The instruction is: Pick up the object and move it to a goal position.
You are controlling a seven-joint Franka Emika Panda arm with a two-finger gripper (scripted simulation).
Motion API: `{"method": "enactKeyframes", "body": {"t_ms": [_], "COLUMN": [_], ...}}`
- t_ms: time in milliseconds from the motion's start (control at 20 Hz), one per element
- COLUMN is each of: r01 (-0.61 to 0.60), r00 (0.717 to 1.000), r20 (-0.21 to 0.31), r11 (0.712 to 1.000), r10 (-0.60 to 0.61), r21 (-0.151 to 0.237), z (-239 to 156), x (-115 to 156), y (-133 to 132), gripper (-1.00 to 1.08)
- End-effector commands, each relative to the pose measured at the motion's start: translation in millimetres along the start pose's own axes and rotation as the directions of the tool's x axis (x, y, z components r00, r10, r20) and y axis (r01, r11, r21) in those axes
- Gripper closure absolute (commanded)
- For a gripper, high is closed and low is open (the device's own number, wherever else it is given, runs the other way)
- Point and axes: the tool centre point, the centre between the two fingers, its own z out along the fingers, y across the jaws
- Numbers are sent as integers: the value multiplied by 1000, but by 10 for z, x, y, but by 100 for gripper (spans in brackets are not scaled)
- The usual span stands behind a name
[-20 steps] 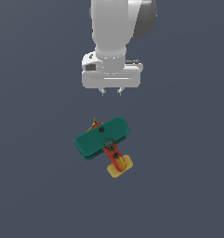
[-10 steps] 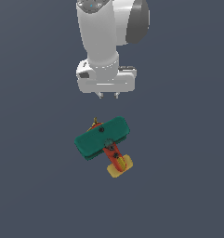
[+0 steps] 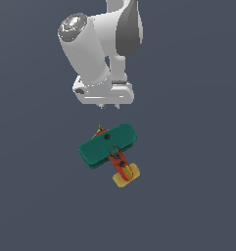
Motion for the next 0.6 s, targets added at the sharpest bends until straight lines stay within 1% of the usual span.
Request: {"method": "enactKeyframes", "body": {"t_ms": [0, 250, 550], "r01": [-31, -91, -162], "r00": [999, 994, 983], "r20": [23, 66, 115], "r11": [999, 991, 972], "r10": [30, 85, 144], "r21": [34, 98, 170], "z": [52, 149, 252], "x": [23, 69, 129], "y": [54, 157, 274], "gripper": [-20, -20, -20]}}
